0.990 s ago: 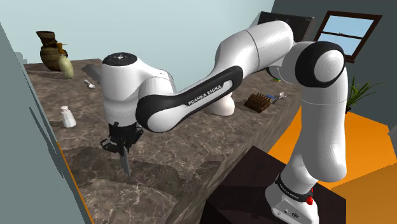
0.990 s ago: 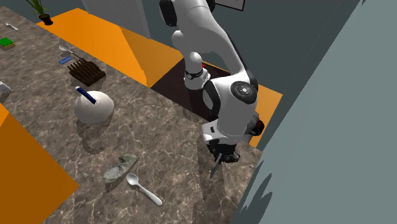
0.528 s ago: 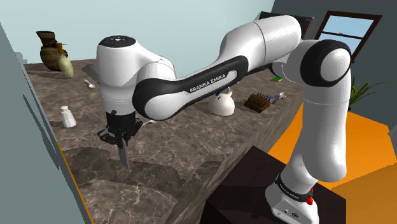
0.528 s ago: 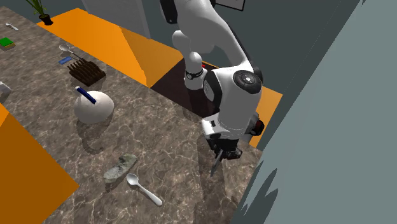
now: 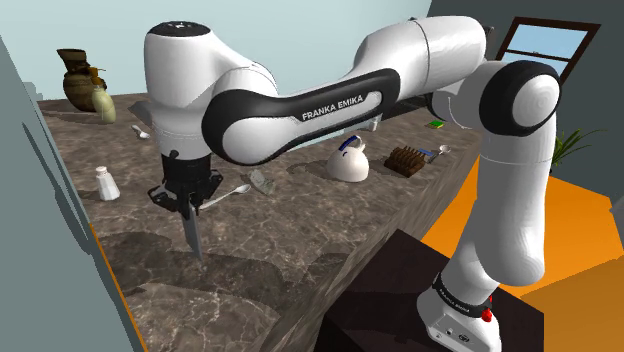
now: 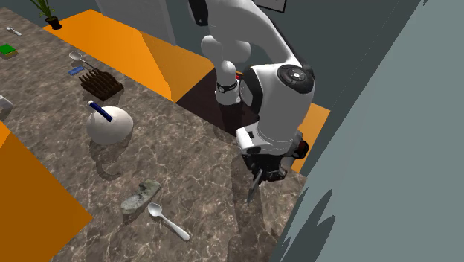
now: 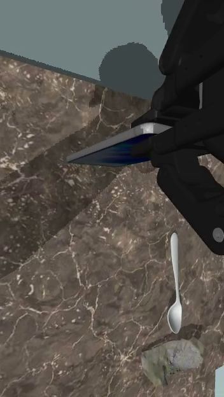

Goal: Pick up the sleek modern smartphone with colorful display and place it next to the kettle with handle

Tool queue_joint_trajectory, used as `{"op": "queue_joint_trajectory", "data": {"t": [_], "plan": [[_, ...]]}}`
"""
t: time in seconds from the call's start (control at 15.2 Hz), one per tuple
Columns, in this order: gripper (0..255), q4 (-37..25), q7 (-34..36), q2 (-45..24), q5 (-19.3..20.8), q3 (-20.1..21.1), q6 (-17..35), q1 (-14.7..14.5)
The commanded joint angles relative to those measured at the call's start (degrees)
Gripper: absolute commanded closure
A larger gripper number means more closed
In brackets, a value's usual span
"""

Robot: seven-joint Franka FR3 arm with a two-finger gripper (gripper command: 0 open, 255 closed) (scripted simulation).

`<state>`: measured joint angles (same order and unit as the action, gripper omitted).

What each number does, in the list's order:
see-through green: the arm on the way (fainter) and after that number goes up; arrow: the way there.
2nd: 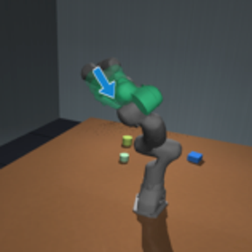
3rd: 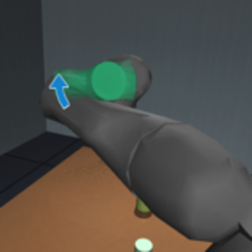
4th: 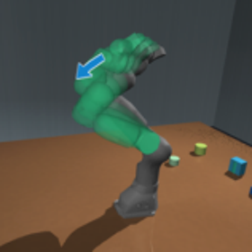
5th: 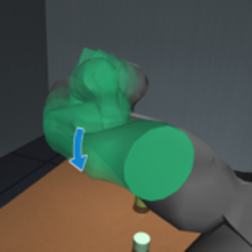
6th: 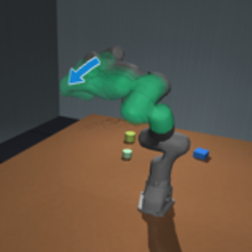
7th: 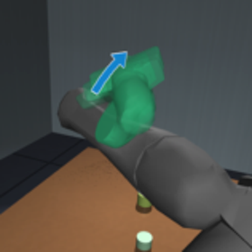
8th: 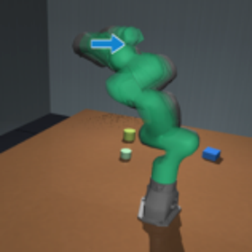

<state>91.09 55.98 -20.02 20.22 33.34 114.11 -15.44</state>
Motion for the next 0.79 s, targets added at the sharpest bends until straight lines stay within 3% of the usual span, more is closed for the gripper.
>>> {"op": "queue_joint_trajectory", "data": {"t": [0.0,0.73], "plan": [[255,-1.2,-0.5,0.3,-0.4,0.1,-1.4,0.0],[255,-9.3,-2.0,0.6,-1.2,0.6,-9.6,-0.8]]}}
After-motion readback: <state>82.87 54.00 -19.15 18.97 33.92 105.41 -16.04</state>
